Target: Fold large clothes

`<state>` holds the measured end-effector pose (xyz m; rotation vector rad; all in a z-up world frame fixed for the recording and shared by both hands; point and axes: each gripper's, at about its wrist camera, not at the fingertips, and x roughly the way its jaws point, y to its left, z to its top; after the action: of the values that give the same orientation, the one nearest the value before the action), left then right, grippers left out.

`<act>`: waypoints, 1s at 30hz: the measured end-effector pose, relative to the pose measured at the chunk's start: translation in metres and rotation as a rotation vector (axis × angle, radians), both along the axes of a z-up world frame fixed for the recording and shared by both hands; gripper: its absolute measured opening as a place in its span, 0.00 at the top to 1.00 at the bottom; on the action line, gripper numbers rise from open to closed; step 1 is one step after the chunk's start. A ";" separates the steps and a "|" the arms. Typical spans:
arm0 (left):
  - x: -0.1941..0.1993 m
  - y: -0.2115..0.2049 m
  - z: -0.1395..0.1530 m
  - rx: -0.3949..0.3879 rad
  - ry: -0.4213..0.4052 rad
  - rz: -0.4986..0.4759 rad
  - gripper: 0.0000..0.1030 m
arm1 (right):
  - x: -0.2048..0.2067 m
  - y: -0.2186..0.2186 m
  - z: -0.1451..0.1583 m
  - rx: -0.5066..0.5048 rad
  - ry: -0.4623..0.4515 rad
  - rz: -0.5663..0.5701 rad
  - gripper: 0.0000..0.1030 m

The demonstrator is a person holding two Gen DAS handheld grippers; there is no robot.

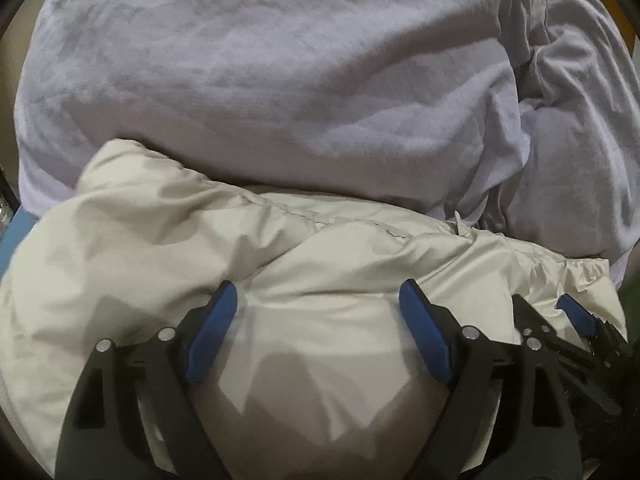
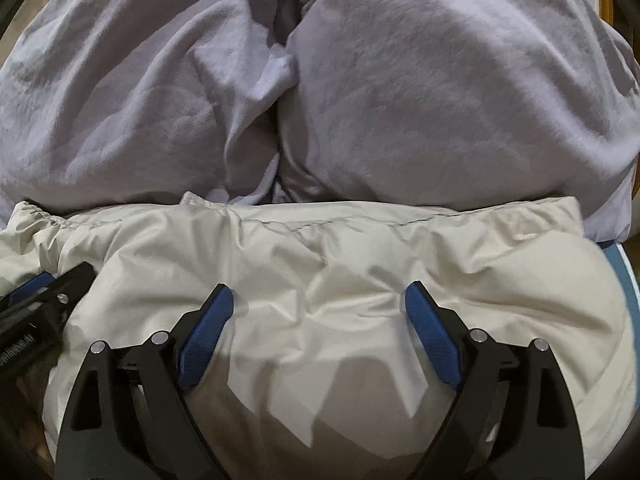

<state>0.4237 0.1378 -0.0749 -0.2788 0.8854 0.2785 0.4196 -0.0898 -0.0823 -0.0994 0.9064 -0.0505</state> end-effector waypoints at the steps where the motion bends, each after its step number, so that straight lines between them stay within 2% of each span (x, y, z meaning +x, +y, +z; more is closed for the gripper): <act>1: -0.003 0.003 0.005 0.000 -0.005 0.003 0.19 | 0.000 -0.003 0.002 -0.010 -0.011 -0.005 0.13; 8: -0.022 0.039 0.023 0.054 -0.034 0.021 0.19 | -0.012 -0.076 0.025 -0.074 -0.044 -0.114 0.13; 13: -0.026 0.067 0.017 0.086 -0.015 0.072 0.19 | -0.012 -0.113 0.018 -0.060 -0.033 -0.200 0.13; 16: -0.020 0.075 0.005 0.083 0.007 0.089 0.19 | -0.007 -0.116 0.007 -0.067 -0.028 -0.203 0.13; 20: -0.011 0.073 -0.013 0.116 0.035 0.081 0.19 | -0.001 -0.117 0.001 -0.099 -0.032 -0.187 0.13; 30: -0.002 0.082 -0.037 0.122 0.030 0.074 0.13 | 0.000 -0.128 -0.010 -0.098 -0.039 -0.191 0.09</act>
<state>0.4216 0.2193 -0.1118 -0.1951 0.8852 0.4048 0.4194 -0.2175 -0.0927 -0.1026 0.8725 -0.2740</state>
